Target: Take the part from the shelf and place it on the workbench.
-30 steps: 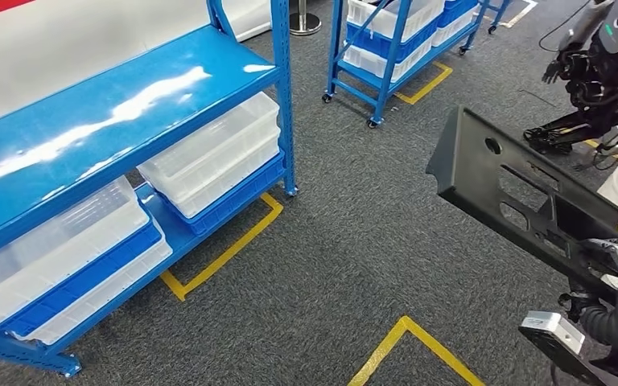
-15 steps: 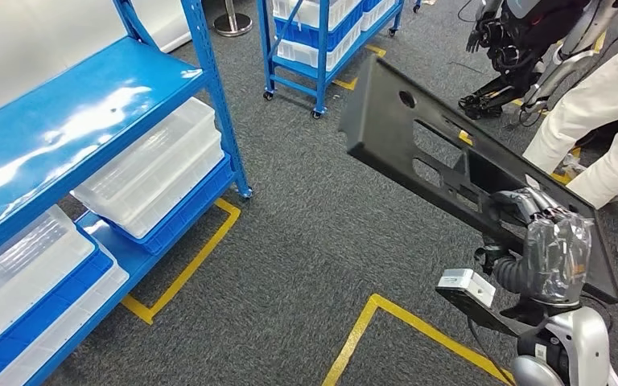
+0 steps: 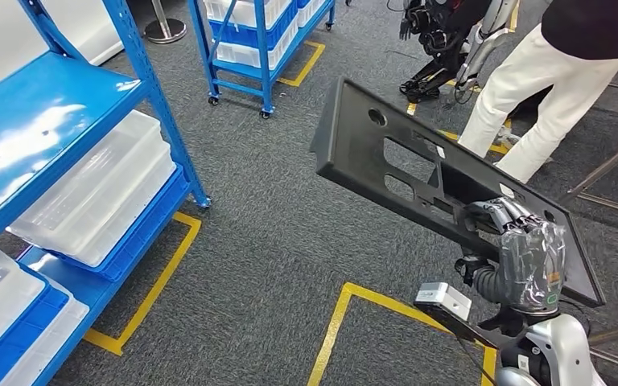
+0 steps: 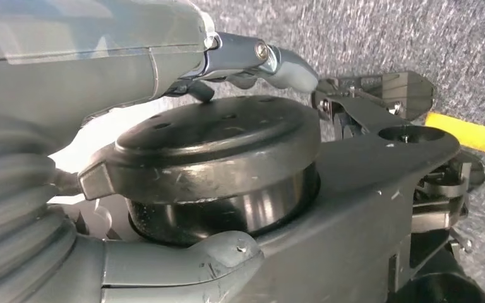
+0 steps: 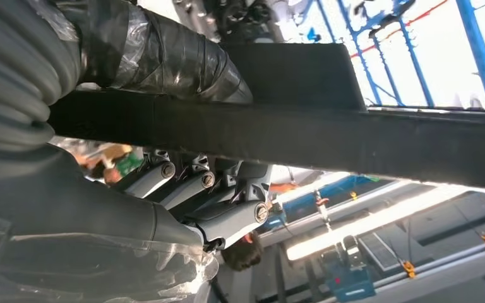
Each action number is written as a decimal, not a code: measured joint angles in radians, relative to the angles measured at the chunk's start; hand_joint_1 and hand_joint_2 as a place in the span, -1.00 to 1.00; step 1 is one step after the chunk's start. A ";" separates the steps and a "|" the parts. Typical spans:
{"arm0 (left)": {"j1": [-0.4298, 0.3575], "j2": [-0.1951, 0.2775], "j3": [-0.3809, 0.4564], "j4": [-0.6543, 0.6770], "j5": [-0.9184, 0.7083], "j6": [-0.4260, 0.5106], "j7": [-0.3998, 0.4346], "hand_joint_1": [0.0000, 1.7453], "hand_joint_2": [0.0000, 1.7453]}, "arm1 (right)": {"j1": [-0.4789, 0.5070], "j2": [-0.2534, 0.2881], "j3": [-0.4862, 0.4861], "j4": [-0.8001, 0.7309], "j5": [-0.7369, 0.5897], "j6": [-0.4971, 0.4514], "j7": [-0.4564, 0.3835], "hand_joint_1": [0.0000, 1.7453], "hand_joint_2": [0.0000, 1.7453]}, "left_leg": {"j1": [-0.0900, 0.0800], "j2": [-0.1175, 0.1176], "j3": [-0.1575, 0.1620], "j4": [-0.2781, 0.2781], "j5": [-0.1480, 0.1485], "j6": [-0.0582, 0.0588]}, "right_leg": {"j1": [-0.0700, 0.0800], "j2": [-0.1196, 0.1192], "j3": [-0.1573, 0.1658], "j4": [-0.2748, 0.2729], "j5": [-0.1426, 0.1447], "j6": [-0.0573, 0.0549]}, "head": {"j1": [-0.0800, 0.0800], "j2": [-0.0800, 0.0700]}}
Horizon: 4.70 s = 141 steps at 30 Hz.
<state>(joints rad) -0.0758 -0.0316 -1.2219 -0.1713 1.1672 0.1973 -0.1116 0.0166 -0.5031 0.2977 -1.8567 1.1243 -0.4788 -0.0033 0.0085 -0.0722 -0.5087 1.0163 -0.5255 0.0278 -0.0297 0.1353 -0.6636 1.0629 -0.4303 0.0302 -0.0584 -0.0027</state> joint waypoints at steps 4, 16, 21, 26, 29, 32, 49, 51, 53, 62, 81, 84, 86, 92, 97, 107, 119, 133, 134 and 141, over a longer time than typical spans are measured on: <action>0.002 0.000 0.000 0.000 0.000 0.001 0.000 -1.00 1.00 | 0.000 0.001 0.007 -0.002 0.001 0.001 0.000 1.00 1.00 | -0.006 0.065 0.006 -0.014 0.008 0.015 | 0.007 -0.117 -0.087 0.183 -0.093 0.009 | 0.004 0.000; 0.001 -0.002 -0.010 0.000 -0.023 0.007 0.005 -1.00 1.00 | 0.050 -0.006 0.016 -0.021 0.012 -0.010 0.010 1.00 1.00 | -0.019 0.159 0.021 0.006 -0.039 -0.013 | 0.032 -0.160 0.045 -0.032 -0.015 -0.049 | 0.004 0.000; -0.008 -0.001 -0.016 0.000 -0.022 0.012 0.000 -1.00 1.00 | 0.107 -0.012 0.006 -0.047 0.012 -0.027 0.015 1.00 1.00 | -0.015 0.080 -0.094 0.261 -0.147 -0.023 | 0.026 -0.109 0.054 -0.038 -0.015 -0.064 | 0.003 0.000; -0.004 -0.002 -0.016 0.000 -0.017 0.012 0.010 -1.00 1.00 | 0.142 -0.015 -0.008 -0.063 -0.012 -0.031 -0.003 1.00 1.00 | -0.002 -0.001 -0.018 0.047 -0.002 -0.021 | 0.023 -0.033 0.043 -0.015 -0.020 -0.050 | 0.003 0.000; -0.004 -0.003 -0.016 0.000 -0.011 0.012 0.011 -1.00 1.00 | 0.158 -0.017 -0.018 -0.070 -0.015 -0.037 -0.009 1.00 1.00 | -0.003 -0.019 -0.005 0.003 -0.006 -0.007 | 0.015 0.007 0.018 -0.013 -0.007 -0.026 | 0.003 0.000; -0.003 -0.005 -0.016 0.000 -0.007 0.014 0.011 -1.00 1.00 | 0.171 -0.021 -0.025 -0.074 -0.015 -0.040 -0.011 1.00 1.00 | -0.003 0.025 0.010 -0.020 0.007 0.014 | 0.018 -0.047 -0.001 0.022 -0.027 -0.010 | 0.006 0.000; 0.002 -0.008 -0.012 0.000 0.012 0.015 0.002 -1.00 1.00 | 0.143 -0.034 -0.059 -0.081 -0.031 -0.008 -0.013 1.00 1.00 | -0.015 0.099 -0.009 0.123 -0.118 -0.022 | 0.021 -0.133 0.056 -0.040 -0.017 -0.056 | 0.006 0.000; -0.004 -0.008 -0.011 0.000 0.015 0.015 -0.002 -1.00 1.00 | 0.134 -0.034 -0.059 -0.081 -0.033 0.001 -0.013 1.00 1.00 | -0.015 0.082 -0.075 0.244 -0.154 -0.023 | 0.023 -0.112 0.058 -0.039 -0.019 -0.061 | 0.006 0.000; -0.008 -0.008 -0.010 0.000 0.018 0.016 -0.004 -1.00 1.00 | 0.119 -0.034 -0.059 -0.078 -0.039 0.014 -0.013 1.00 1.00 | -0.015 0.077 -0.086 0.242 -0.112 -0.022 | 0.024 -0.083 0.062 -0.036 -0.022 -0.061 | 0.006 0.000; 0.000 -0.015 -0.003 0.000 0.026 0.019 -0.007 -1.00 1.00 | 0.067 -0.037 -0.085 -0.072 -0.066 0.047 -0.005 1.00 1.00 | -0.006 0.032 -0.002 -0.019 0.015 0.014 | 0.019 -0.030 0.025 -0.003 -0.030 -0.018 | 0.007 0.000; -0.008 -0.018 0.003 0.008 0.020 0.013 0.011 -1.00 1.00 | 0.011 -0.030 -0.111 -0.061 -0.074 0.085 -0.012 1.00 1.00 | -0.015 0.083 -0.072 0.226 -0.154 -0.022 | 0.022 -0.129 0.051 -0.034 -0.020 -0.055 | 0.008 0.000; -0.014 -0.018 0.004 0.008 0.021 0.011 0.015 -1.00 1.00 | 0.003 -0.025 -0.107 -0.054 -0.079 0.088 -0.013 1.00 1.00 | -0.019 0.074 -0.090 0.226 -0.096 -0.015 | 0.026 -0.085 0.060 -0.032 -0.025 -0.057 | 0.008 0.000; -0.010 -0.018 0.004 0.008 0.021 0.011 0.017 -1.00 1.00 | -0.002 -0.023 -0.105 -0.052 -0.080 0.089 -0.013 1.00 1.00 | -0.018 0.039 -0.050 0.098 -0.011 -0.006 | 0.026 -0.056 0.063 -0.029 -0.027 -0.053 | 0.008 0.000; -0.010 -0.022 0.005 0.009 0.022 0.002 0.031 -1.00 1.00 | -0.012 -0.021 -0.100 -0.045 -0.084 0.093 -0.014 1.00 1.00 | -0.014 0.032 -0.008 -0.019 0.020 0.016 | 0.022 -0.022 0.037 -0.016 -0.026 -0.024 | 0.010 0.000; -0.007 -0.023 0.006 0.012 0.022 -0.001 0.039 -1.00 1.00 | -0.034 -0.016 -0.092 -0.035 -0.084 0.102 -0.018 1.00 1.00 | -0.010 0.095 -0.001 -0.029 0.021 0.027 | 0.012 -0.128 -0.084 0.223 -0.128 -0.001 | 0.014 0.000; -0.004 -0.022 0.006 0.020 0.020 -0.005 0.044 -1.00 1.00 | -0.066 -0.008 -0.065 -0.011 -0.077 0.119 -0.020 1.00 1.00 | -0.019 0.182 0.040 -0.022 -0.036 -0.016 | 0.019 -0.186 0.035 -0.025 -0.016 -0.025 | 0.013 0.000; -0.015 -0.022 0.006 0.021 0.020 -0.018 0.043 -1.00 1.00 | -0.119 0.016 -0.038 0.024 -0.030 0.158 0.019 1.00 1.00 | -0.017 -0.011 -0.023 0.010 0.015 0.005 | 0.017 -0.027 0.040 -0.021 -0.017 -0.037 | 0.013 0.000; -0.011 -0.027 0.006 0.024 0.028 -0.020 0.044 -1.00 1.00 | -0.164 0.022 -0.017 0.060 0.008 0.186 0.053 1.00 1.00 | -0.010 0.074 0.012 -0.024 0.005 0.014 | 0.000 -0.145 0.034 -0.007 -0.006 0.015 | 0.022 0.000; -0.011 -0.026 0.006 0.024 0.029 -0.020 0.044 -1.00 1.00 | -0.167 0.022 -0.016 0.062 0.008 0.187 0.053 1.00 1.00 | -0.013 0.075 0.011 -0.020 0.001 0.012 | 0.001 -0.147 0.045 -0.031 -0.007 0.010 | 0.022 0.000; -0.011 -0.025 0.006 0.026 0.032 -0.020 0.044 -1.00 1.00 | -0.174 0.025 -0.011 0.068 0.010 0.188 0.059 1.00 1.00 | -0.014 0.076 0.017 -0.030 -0.003 0.011 | 0.007 -0.144 0.049 -0.034 -0.018 -0.005 | 0.022 0.000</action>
<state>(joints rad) -0.0865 -0.0565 -1.2154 -0.1453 1.1991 0.1774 -0.0675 -0.1569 -0.4780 0.2866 -1.7884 1.1341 -0.2903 0.0553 -0.0054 0.0037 -0.4917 0.9866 -0.5281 0.0390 -0.0230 -0.0091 -0.6142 1.0293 -0.4479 0.0249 -0.0367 -0.0027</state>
